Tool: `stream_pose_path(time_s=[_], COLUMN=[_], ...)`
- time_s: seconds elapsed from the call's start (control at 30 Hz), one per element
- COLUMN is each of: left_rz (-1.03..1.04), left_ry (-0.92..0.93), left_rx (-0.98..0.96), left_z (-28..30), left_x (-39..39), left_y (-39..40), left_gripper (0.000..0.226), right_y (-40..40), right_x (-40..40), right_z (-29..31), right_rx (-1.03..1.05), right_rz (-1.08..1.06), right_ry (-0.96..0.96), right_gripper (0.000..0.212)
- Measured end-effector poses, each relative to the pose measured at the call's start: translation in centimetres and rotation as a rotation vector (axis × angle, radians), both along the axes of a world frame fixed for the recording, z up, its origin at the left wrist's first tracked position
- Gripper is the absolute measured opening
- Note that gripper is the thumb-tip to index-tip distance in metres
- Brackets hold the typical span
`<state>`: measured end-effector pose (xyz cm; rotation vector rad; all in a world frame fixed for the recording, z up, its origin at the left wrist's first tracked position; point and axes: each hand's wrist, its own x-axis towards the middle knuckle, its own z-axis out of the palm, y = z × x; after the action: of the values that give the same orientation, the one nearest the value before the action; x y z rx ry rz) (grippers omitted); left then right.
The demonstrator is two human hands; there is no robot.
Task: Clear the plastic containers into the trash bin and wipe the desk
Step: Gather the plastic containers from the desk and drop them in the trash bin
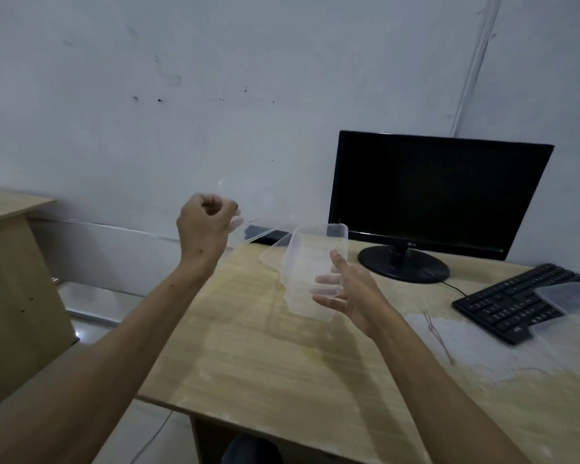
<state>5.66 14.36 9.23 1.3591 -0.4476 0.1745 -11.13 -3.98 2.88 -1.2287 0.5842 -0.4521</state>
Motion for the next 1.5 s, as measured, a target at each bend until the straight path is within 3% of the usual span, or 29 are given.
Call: stream_pose_path(time_s=[0.13,0.27,0.33,0.4,0.5,0.57,0.63,0.77,0.9,0.97,1.1,1.17,1.27,1.4,1.5], left_rz=[-0.247,-0.437,-0.384,-0.313,-0.309,-0.386,-0.429,-0.408,-0.314,-0.357,-0.611,-0.612,-0.565,-0.639,-0.633], left_ry=[0.378,0.553,0.519,0.457,0.296,0.218,0.171,0.079,-0.013,0.044,0.348,0.349,0.169,-0.045,-0.055], left_rx=[-0.22,-0.168,-0.068,0.104,0.385,0.525,0.58,0.527,0.634,0.578,0.238,0.149,0.146,0.182,0.165], left_z=[0.4,-2.6,-3.6,-4.0,-3.8,-3.9,-3.9,-4.4,-5.0,-4.1,-0.7,0.3,0.5,0.1,0.0], left_x=[-3.7,-6.0,-6.6,-7.1,-7.6,-7.5,-7.9,-8.2,-7.2,-7.2,-7.5,-7.6,-8.6,-10.1,-10.7], left_y=[-2.8,-5.5,-6.4,-7.1,-7.7,-8.1,-8.7,-9.4,-9.9,-10.5,-11.8,-12.2,-12.4,-12.5,-12.9], left_gripper=[0.014,0.023,0.018,0.045,0.059,0.053,0.033,0.021,0.053,0.058,0.051,0.047,0.041,0.037,0.037], right_y=[0.4,0.1,-0.3,-0.8,-1.7,-2.2,-2.6,-3.3,-4.0,-4.1,-3.7,-3.6,-3.8,-4.0,-4.2], right_x=[0.0,-0.7,-1.3,-2.0,-2.8,-3.3,-3.7,-4.3,-5.0,-5.5,-6.1,-6.3,-6.3,-5.4,-4.9], right_z=[0.7,1.8,2.0,2.1,1.7,1.6,1.5,1.4,1.3,1.5,1.4,1.2,1.4,3.7,5.1], right_rx=[0.032,0.108,0.089,0.044,-0.035,-0.077,-0.107,-0.181,-0.275,-0.29,-0.314,-0.353,-0.452,-0.43,-0.454], right_rz=[-0.062,-0.141,-0.176,-0.193,-0.214,-0.228,-0.235,-0.231,-0.175,-0.1,0.075,0.093,0.034,-0.167,-0.333], right_ry=[-0.088,-0.204,-0.216,-0.207,-0.192,-0.168,-0.155,-0.145,-0.108,-0.098,-0.079,-0.054,0.006,-0.048,-0.08], right_gripper=[0.056,0.053,0.054,0.052,0.052,0.056,0.059,0.051,0.042,0.044,0.049,0.05,0.057,0.066,0.061])
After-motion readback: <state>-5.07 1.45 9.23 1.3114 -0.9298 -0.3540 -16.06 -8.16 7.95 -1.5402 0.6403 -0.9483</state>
